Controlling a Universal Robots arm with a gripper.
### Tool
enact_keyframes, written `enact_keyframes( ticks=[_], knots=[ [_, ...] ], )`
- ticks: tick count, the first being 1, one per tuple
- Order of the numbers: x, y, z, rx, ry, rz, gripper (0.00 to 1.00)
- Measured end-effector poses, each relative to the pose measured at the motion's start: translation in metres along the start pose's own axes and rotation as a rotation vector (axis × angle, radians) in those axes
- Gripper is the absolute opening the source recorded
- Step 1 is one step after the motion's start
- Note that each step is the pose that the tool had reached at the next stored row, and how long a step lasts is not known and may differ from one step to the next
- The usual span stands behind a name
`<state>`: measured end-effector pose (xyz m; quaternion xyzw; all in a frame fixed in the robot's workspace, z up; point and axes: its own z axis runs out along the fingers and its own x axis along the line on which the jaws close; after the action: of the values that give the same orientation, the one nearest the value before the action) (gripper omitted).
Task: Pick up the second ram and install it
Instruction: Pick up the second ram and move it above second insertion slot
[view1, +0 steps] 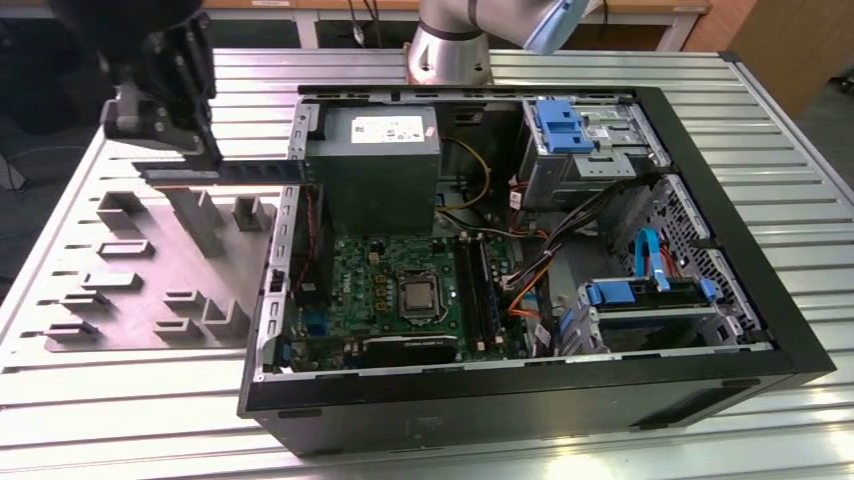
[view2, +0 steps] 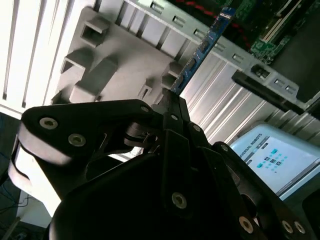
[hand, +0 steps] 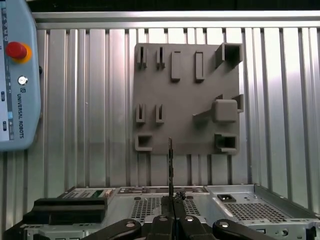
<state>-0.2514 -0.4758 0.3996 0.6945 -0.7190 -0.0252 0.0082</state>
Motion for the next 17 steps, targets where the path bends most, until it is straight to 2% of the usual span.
enact_keyframes(
  ticks=[17],
  knots=[
    [-0.0027, -0.0773, -0.0030, -0.0051, 0.0002, 0.000, 0.12]
  ],
)
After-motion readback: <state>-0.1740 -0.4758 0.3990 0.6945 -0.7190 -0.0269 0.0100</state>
